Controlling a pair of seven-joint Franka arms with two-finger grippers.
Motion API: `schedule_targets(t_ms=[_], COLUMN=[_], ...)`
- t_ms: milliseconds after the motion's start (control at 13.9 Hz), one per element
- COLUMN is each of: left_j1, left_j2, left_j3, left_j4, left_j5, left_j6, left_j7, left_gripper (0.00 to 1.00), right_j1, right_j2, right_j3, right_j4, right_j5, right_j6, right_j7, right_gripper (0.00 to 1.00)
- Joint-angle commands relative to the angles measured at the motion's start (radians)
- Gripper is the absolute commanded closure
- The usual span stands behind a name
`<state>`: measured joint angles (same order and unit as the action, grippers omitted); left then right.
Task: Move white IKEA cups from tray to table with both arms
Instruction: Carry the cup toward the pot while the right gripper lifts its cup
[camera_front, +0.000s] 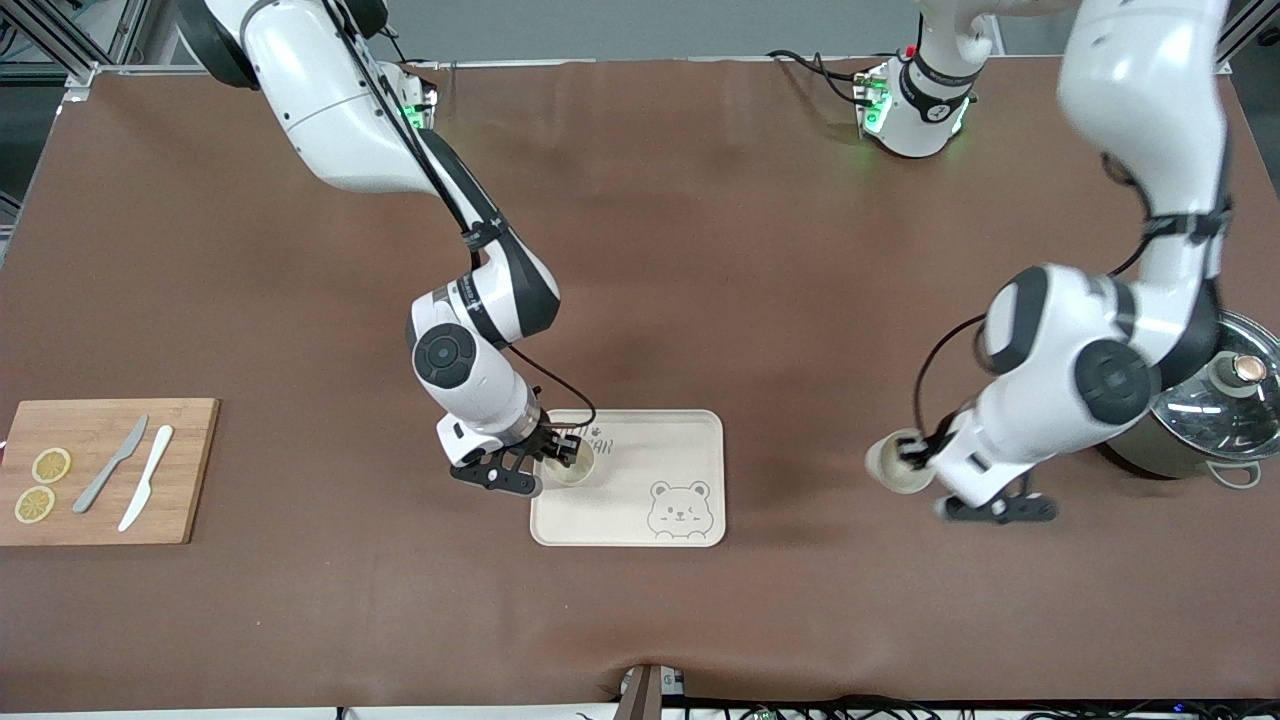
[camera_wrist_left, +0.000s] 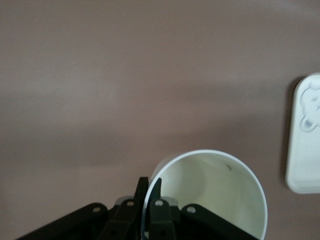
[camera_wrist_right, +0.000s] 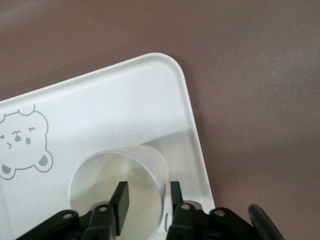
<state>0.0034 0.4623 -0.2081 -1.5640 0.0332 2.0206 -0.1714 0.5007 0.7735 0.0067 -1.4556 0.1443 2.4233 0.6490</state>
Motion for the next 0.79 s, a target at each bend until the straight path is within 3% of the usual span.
schedule_targets(t_ms=[0, 215, 359, 717], left_j1=[0.130, 0.210, 0.214, 0.213], left_j2=[-0.253, -0.396, -0.425, -0.338], left_j3=[-0.076, -0.099, -0.099, -0.100], left_j4=[-0.360, -0.655, -0.793, -0.846], left_j5=[0.010, -0.033, -0.094, -0.102], left_j6=[0.120, 0.341, 0.504, 0.641], left_j7=[0.052, 0.127, 0.164, 0.170], left_gripper=[1.00, 1.00, 1.00, 1.00], right_j1=[0.009, 0.009, 0.006, -0.059], right_j2=[0.010, 0.007, 0.001, -0.016], right_j3=[-0.010, -0.010, -0.011, -0.030], right_j4=[0.026, 0.027, 0.044, 0.159], right_j5=[-0.012, -0.017, -0.017, -0.054], right_j6=[-0.004, -0.010, -0.024, -0.215], right_j7=[0.015, 0.012, 0.011, -0.023], right_gripper=[0.96, 1.00, 1.00, 1.00])
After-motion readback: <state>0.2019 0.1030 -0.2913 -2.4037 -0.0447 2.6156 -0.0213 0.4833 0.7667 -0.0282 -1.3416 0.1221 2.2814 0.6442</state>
